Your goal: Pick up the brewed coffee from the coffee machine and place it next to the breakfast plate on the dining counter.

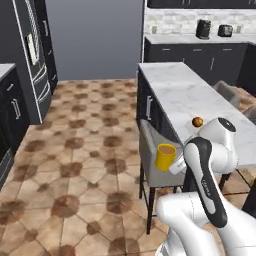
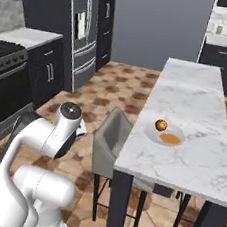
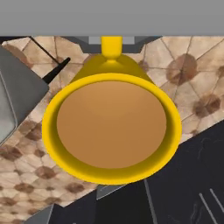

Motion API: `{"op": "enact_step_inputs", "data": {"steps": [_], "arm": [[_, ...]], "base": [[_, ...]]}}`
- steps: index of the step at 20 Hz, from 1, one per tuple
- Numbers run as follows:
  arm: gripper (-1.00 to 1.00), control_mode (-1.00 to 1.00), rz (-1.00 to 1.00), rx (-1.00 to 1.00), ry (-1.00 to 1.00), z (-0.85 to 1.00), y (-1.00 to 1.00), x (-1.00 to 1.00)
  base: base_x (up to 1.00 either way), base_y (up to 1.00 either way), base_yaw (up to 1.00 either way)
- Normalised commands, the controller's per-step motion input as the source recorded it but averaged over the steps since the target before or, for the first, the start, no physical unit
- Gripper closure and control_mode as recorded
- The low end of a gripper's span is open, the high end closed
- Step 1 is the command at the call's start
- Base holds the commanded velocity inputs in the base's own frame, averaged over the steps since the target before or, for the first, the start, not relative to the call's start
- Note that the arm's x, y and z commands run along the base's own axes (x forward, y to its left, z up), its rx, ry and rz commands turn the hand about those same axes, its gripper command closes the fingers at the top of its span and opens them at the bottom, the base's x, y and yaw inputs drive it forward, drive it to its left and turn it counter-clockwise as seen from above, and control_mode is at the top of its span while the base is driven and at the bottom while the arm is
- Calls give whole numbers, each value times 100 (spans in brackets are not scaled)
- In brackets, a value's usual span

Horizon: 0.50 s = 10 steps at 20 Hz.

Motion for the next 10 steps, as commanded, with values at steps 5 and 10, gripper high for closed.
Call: {"op": "enact_step_inputs", "data": {"steps": [5, 10], "arm": [[100, 100, 0, 0, 0, 0, 0, 0], [100, 100, 0, 0, 0, 0, 0, 0]], "base": [[41, 87, -76], [54, 82, -77]]}}
